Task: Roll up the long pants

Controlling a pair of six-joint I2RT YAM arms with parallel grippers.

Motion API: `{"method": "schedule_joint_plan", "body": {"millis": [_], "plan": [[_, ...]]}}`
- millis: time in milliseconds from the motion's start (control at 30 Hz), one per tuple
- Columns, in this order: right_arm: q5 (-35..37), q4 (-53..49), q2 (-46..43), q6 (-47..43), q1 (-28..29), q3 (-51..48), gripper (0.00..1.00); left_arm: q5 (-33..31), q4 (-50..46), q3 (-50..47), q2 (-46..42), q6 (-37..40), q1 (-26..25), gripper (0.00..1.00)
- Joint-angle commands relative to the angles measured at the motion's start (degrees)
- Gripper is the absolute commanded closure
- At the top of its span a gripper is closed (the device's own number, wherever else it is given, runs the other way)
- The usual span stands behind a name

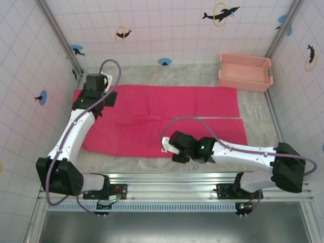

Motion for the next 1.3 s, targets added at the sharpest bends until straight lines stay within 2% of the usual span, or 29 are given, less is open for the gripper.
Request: {"method": "schedule_joint_plan", "body": {"millis": [0,200,333,467,600,667,733,867,933,1167,1267], "plan": [[2.8,-7.0,3.7,-1.2,1.8,0.3,0.23,-2.5,-4.2,2.0,-0.6,0.4,0.1,0.03],[0.6,-7.1,9.9,-1.3,1.7,4.2,0.25,-2.1,-4.2,1.3,-1.9,1.4,0.1,0.03],[-1.8,-10.0,17.1,-1.2,1.2,9.0,0.33,-1.6,-4.7,1.7,-2.3,1.4,0.2,0.03],[-5.0,-13.5,24.4,-1.1,-0.7,13.7,0.47,-0.5,-4.8,1.4,-2.6,1.3,0.1,0.02],[-11.9,-12.8,26.0,0.0,-3.8,15.2,0.57,0.1,-4.3,0.6,-3.3,1.7,0.1,0.02],[-13.4,-12.7,26.4,0.6,-5.1,15.4,0.66,0.6,-3.8,0.1,-3.8,1.8,0.1,0.02],[-13.4,-12.8,26.3,0.8,-5.8,15.5,0.72,1.5,-3.3,-0.5,-4.2,1.9,0.1,0.03],[-10.9,-12.6,24.9,0.7,-6.8,15.1,0.95,2.8,-2.4,-1.7,-4.7,2.4,0.2,0.03],[-9.4,-12.2,23.4,0.8,-7.3,14.6,1.00,3.3,-1.6,-2.7,-5.1,2.8,0.2,0.03],[-8.0,-15.4,15.8,-0.4,-9.9,18.9,1.00,7.1,3.1,-8.2,-7.7,5.7,-0.8,0.05],[-9.6,-18.3,14.1,-1.5,-13.7,24.0,1.00,7.6,4.4,-10.5,-8.8,7.8,-2.4,0.08]]}}
